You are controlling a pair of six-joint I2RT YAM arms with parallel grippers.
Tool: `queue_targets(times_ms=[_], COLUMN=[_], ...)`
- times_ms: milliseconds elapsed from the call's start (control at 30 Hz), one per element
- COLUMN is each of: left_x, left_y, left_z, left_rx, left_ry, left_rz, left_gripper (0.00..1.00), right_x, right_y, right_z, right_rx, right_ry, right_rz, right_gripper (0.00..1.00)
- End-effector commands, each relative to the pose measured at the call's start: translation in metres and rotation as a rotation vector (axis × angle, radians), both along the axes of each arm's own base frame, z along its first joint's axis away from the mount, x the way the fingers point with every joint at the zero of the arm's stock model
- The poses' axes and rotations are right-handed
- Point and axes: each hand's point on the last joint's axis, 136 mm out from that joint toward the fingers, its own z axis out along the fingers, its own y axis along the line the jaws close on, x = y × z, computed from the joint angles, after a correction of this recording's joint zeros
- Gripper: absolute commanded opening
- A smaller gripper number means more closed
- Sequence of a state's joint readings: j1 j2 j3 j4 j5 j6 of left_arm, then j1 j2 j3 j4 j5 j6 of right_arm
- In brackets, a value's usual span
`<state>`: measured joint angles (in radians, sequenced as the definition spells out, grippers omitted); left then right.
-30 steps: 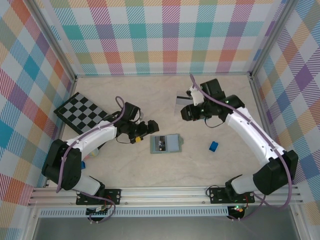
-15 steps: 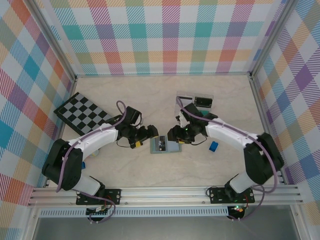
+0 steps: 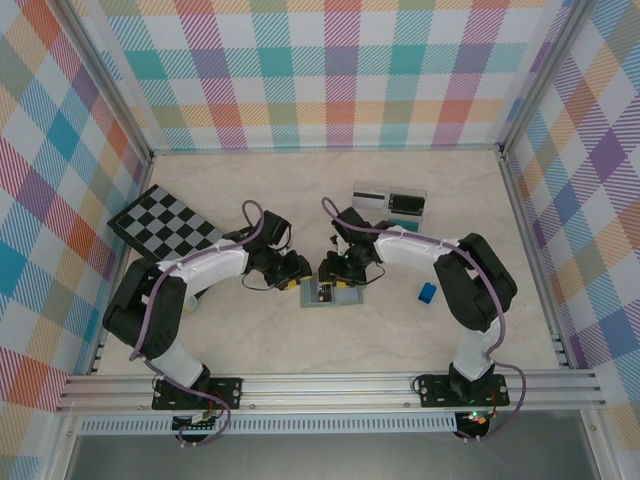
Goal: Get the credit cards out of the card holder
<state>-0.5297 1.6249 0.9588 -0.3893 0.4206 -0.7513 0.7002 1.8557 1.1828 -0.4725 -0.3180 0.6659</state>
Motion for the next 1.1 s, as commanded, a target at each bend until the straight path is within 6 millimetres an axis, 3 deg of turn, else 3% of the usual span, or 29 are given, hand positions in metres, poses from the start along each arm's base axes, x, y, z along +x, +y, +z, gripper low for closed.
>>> queue_targets(times_ms=[0,200,433,1067], left_x=[0.007,0.010,0.004,-0.017], left_y=[-0.016,-0.025,-0.018,-0.003], left_z=[0.003,-0.003,-0.024,-0.051], left_rx=[-0.057,-0.057,-0.014,0.029], left_ry=[0.004,0.031,0.081,0.146], left_rz=[-0.007,-0.001,0.033,0.083], left_gripper=[0.31,0.27,0.26,0.19], right_x=[0.005,0.006,0.005,-0.001], right_y=[-0.004,-0.002,0.000,0.007], right_z=[-0.004,-0.010,-0.011,-0.017], right_rx=[-0.042,-0.037,-0.025,0.010], right_ry=[-0.008,-0.014,-0.014,0.003], right_rz=[0.005,0.041,0.062,0.139], right_gripper=[0.38,0.32,0.29,0.25])
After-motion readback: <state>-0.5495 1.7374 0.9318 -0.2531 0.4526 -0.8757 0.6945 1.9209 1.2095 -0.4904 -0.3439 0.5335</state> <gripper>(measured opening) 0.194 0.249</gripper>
